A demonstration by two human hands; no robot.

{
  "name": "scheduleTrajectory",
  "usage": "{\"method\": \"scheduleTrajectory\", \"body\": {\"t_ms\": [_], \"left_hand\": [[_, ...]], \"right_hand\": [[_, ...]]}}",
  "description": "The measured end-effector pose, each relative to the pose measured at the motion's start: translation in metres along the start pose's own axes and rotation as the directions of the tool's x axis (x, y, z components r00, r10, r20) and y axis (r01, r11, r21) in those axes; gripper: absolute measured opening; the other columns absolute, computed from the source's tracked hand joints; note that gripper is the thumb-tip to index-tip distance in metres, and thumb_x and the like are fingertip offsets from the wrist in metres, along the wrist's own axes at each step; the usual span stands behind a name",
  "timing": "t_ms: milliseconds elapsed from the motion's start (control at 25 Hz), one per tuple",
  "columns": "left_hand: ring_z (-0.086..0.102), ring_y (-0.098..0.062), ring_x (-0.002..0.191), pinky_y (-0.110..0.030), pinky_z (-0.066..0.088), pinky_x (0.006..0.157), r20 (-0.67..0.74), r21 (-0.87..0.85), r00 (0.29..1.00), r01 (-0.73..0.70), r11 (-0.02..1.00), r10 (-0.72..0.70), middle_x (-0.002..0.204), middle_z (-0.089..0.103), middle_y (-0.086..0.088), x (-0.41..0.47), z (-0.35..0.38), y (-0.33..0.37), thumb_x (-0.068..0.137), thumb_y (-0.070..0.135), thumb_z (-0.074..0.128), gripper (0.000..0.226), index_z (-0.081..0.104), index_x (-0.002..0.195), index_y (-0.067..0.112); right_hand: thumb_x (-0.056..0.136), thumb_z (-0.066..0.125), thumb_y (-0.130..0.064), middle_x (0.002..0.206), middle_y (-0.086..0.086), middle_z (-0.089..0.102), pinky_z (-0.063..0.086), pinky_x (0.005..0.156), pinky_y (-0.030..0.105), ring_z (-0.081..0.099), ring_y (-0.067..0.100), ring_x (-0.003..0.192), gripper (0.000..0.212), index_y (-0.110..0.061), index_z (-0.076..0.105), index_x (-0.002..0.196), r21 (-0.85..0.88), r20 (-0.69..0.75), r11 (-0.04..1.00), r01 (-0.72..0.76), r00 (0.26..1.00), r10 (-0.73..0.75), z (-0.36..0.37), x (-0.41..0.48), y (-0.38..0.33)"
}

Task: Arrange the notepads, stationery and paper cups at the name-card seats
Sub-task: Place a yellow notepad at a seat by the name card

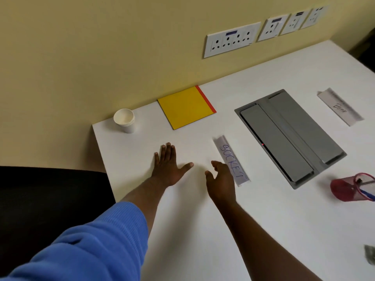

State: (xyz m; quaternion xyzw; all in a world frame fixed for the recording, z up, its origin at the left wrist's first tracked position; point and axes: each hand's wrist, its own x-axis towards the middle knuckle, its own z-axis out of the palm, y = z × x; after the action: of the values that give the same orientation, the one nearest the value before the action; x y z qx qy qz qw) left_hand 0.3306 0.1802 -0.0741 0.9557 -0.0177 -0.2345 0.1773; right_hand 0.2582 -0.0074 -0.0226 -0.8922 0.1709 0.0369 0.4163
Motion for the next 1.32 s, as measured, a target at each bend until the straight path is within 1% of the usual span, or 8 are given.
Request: {"method": "scheduleTrajectory", "body": {"t_ms": [160, 280, 440, 560, 640, 800, 1080, 1320], "left_hand": [[-0.028, -0.024, 0.154, -0.049, -0.015, 0.126, 0.071, 0.002, 0.997, 0.002, 1.0, -0.002, 0.168, -0.025, -0.007, -0.069, 0.033, 0.011, 0.089, 0.086, 0.028, 0.113, -0.017, 0.16, 0.011], [-0.023, -0.023, 0.156, -0.048, -0.013, 0.126, 0.075, 0.011, 0.997, 0.007, 1.0, -0.007, 0.17, -0.019, -0.009, -0.126, 0.062, 0.028, 0.091, 0.084, 0.027, 0.11, -0.013, 0.161, 0.009], [-0.017, -0.023, 0.158, -0.047, -0.013, 0.126, 0.002, 0.13, 0.992, -0.124, 0.984, 0.125, 0.172, -0.01, -0.01, -0.206, 0.105, 0.047, 0.091, 0.083, 0.019, 0.107, -0.006, 0.163, 0.008], [-0.017, -0.022, 0.157, -0.047, -0.013, 0.126, 0.008, 0.205, 0.971, -0.235, 0.95, 0.238, 0.171, -0.008, -0.009, -0.259, 0.131, 0.069, 0.087, 0.085, 0.009, 0.109, -0.003, 0.163, 0.008], [-0.015, -0.023, 0.158, -0.049, -0.011, 0.127, -0.002, 0.226, 0.961, -0.267, 0.937, 0.275, 0.171, -0.01, -0.009, -0.29, 0.142, 0.088, 0.088, 0.085, 0.009, 0.108, -0.003, 0.163, 0.008], [-0.02, -0.019, 0.157, -0.047, -0.015, 0.126, -0.008, 0.244, 0.946, -0.313, 0.918, 0.324, 0.167, -0.019, -0.002, -0.352, 0.162, 0.126, 0.089, 0.085, 0.009, 0.106, -0.007, 0.163, 0.011], [-0.019, -0.018, 0.157, -0.048, -0.013, 0.126, 0.047, 0.263, 0.89, -0.448, 0.854, 0.453, 0.168, -0.019, -0.001, -0.437, 0.231, 0.208, 0.088, 0.086, 0.007, 0.106, -0.009, 0.162, 0.011], [-0.024, -0.019, 0.155, -0.048, -0.018, 0.125, 0.193, 0.339, 0.825, -0.564, 0.753, 0.531, 0.168, -0.022, -0.004, -0.466, 0.292, 0.275, 0.091, 0.081, 0.005, 0.099, -0.014, 0.161, 0.012]], "right_hand": [[0.097, 0.061, -0.024, 0.147, 0.002, 0.05, 0.039, 0.11, 0.032, 0.044, 0.02, 0.138, 0.05, -0.013, 0.049, 0.144, -0.126, 0.099, 0.992, 0.032, 0.995, -0.02, -0.018, -0.069, 0.031], [0.097, 0.06, -0.028, 0.158, 0.004, 0.039, 0.034, 0.116, 0.034, 0.035, 0.021, 0.145, 0.057, -0.013, 0.043, 0.15, -0.205, 0.122, 0.979, 0.018, 0.993, 0.007, -0.04, -0.127, 0.063], [0.097, 0.061, -0.034, 0.165, 0.005, 0.026, 0.029, 0.121, 0.04, 0.027, 0.023, 0.151, 0.065, -0.015, 0.037, 0.154, -0.245, 0.085, 0.97, 0.011, 0.996, 0.011, -0.078, -0.199, 0.111], [0.099, 0.057, -0.039, 0.169, 0.004, 0.014, 0.018, 0.126, 0.042, 0.019, 0.022, 0.154, 0.07, -0.015, 0.029, 0.158, -0.289, 0.051, 0.957, -0.013, 0.998, 0.029, -0.11, -0.25, 0.15], [0.099, 0.055, -0.041, 0.17, 0.005, 0.01, 0.011, 0.126, 0.043, 0.014, 0.023, 0.156, 0.072, -0.014, 0.026, 0.159, -0.309, 0.037, 0.951, -0.014, 0.999, 0.027, -0.132, -0.282, 0.173], [0.099, 0.054, -0.044, 0.17, 0.005, 0.006, 0.008, 0.126, 0.046, 0.01, 0.023, 0.156, 0.075, -0.015, 0.021, 0.16, -0.32, 0.021, 0.947, -0.023, 0.999, 0.031, -0.173, -0.344, 0.212], [0.099, 0.053, -0.047, 0.17, 0.004, 0.004, 0.005, 0.126, 0.048, 0.005, 0.022, 0.157, 0.076, -0.018, 0.019, 0.161, -0.336, -0.076, 0.931, -0.142, 0.989, 0.123, -0.25, -0.436, 0.3], [0.1, 0.051, -0.049, 0.17, 0.006, 0.005, 0.005, 0.126, 0.049, 0.007, 0.026, 0.157, 0.078, -0.017, 0.016, 0.161, -0.358, -0.131, 0.889, -0.285, 0.958, 0.254, -0.303, -0.478, 0.379]]}}
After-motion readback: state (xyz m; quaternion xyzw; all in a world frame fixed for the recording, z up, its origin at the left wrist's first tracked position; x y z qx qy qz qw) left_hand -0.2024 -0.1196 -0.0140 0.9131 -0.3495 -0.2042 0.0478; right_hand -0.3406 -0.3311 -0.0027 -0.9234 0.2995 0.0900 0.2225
